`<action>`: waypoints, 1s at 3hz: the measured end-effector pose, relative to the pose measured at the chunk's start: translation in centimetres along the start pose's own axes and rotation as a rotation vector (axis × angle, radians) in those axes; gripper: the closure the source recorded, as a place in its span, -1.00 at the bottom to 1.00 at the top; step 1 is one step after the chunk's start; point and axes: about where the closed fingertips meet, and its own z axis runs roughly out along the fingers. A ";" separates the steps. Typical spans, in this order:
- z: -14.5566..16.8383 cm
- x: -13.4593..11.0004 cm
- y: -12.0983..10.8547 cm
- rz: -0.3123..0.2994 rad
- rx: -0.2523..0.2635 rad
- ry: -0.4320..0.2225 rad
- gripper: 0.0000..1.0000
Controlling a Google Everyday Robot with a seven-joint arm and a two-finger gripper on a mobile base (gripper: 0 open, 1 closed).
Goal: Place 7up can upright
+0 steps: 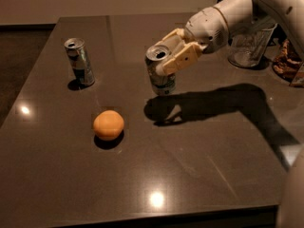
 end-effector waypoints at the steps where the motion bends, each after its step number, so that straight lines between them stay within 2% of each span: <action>1: 0.6 0.8 0.9 0.044 0.049 -0.056 1.00; 2: 1.0 1.9 0.4 0.081 0.111 -0.096 1.00; 3: 0.7 2.6 -0.7 0.129 0.177 -0.157 0.65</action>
Offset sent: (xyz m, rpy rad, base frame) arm 0.0034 -0.0071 -0.0363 0.1232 0.0560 -0.2484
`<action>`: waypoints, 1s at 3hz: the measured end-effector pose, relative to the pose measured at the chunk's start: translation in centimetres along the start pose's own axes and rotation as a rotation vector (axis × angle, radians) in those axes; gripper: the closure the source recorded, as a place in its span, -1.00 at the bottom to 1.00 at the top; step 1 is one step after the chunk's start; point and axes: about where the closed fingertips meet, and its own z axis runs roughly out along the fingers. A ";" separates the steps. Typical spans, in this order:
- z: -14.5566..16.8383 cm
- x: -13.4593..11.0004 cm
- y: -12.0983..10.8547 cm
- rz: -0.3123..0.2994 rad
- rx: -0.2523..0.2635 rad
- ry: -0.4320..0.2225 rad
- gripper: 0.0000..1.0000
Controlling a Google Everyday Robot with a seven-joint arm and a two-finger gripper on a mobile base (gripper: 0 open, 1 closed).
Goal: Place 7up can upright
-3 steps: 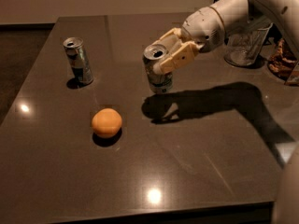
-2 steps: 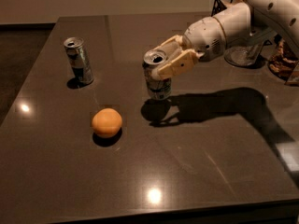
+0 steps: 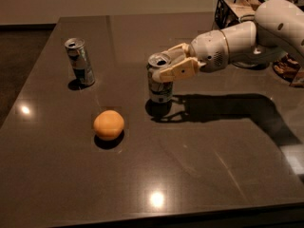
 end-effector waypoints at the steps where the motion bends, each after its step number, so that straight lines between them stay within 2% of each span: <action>1: -0.2 0.5 -1.1 0.040 0.042 -0.052 0.19; 3: -0.6 1.9 -2.3 0.078 0.118 -0.102 -0.76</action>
Offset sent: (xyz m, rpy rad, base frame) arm 0.0249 -0.0192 -0.0215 0.0930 0.0629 -0.1551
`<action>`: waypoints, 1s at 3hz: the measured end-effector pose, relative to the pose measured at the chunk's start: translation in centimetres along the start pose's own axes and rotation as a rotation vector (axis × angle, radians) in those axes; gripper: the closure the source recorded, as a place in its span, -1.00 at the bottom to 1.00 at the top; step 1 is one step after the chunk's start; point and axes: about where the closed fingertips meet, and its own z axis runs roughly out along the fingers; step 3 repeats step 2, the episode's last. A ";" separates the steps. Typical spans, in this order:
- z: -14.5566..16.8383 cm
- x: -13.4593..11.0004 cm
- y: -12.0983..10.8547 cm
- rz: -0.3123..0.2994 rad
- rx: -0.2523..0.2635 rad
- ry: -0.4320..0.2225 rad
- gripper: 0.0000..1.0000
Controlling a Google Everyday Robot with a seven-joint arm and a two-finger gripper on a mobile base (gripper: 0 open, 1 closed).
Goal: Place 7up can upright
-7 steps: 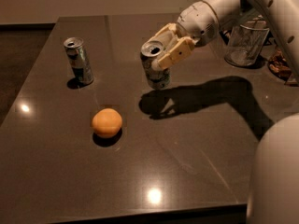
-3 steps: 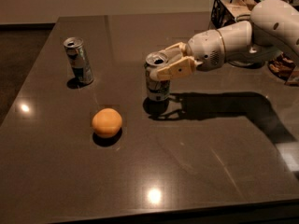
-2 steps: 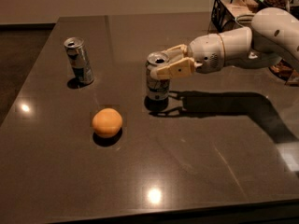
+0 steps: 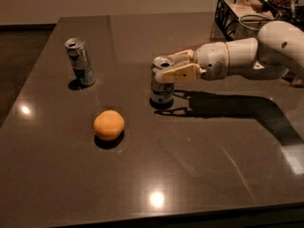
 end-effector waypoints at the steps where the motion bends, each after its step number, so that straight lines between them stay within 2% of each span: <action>1: 0.2 0.0 -0.1 0.000 0.003 -0.002 -1.00; 3: 0.2 0.0 -0.1 0.000 0.003 -0.002 -1.00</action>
Offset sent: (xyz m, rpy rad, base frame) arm 0.0008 0.0016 -0.0006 0.0013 -0.0007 -0.0031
